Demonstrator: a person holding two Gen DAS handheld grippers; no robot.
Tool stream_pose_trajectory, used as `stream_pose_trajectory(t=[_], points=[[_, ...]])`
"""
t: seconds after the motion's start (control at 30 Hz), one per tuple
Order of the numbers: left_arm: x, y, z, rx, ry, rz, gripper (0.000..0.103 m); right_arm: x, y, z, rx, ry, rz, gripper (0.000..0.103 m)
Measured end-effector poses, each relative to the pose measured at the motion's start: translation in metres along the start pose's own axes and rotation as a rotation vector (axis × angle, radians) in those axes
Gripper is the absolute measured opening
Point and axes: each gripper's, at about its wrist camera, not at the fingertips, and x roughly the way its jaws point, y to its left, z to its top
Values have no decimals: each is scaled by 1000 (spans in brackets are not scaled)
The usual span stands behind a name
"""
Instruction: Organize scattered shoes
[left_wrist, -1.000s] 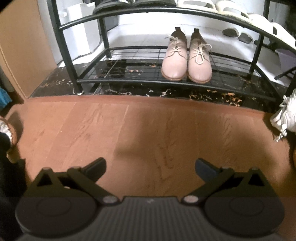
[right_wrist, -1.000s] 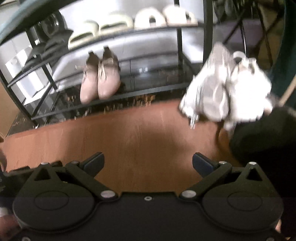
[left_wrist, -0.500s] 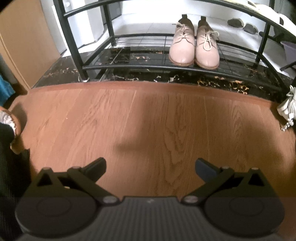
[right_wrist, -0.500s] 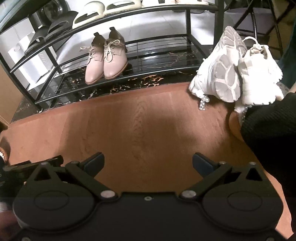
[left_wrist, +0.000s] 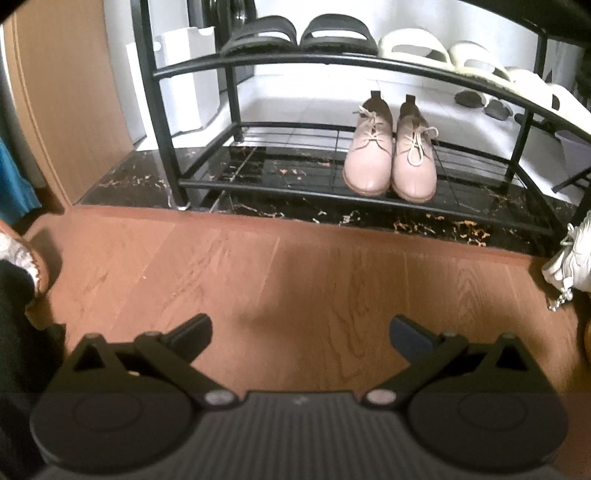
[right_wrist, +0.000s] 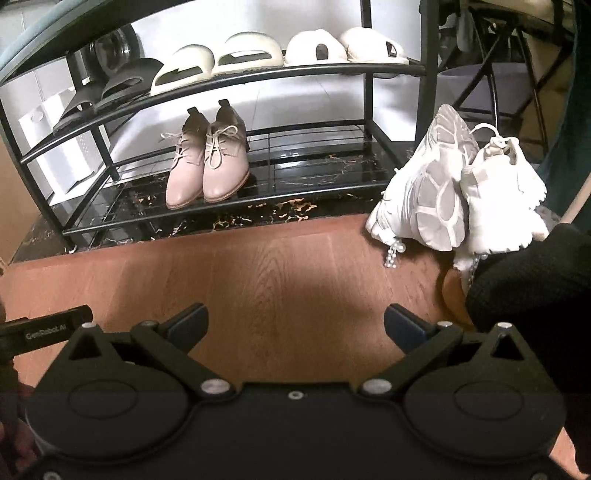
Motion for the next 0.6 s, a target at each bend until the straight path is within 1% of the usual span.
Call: stream_pose_trajectory(t=[0.13,0.23,0.43,0.53,0.6], points=[[-4,0,2,4,-39,6,102,-1,1,1,-6,-8,-5,103],[-5,-3,3,26,-43,16,102,-1,0,3,-1,-10,-3,103],[-1,-7,3,38,-21,16,102,-1,-2,9,8,-16,0,103],[4,-10,6,51,12,-25,102,-8,-1,6,23,-11,4,103],[7,-11,9,48,26,-33,102,-15,-3,12,43,1,36,103]])
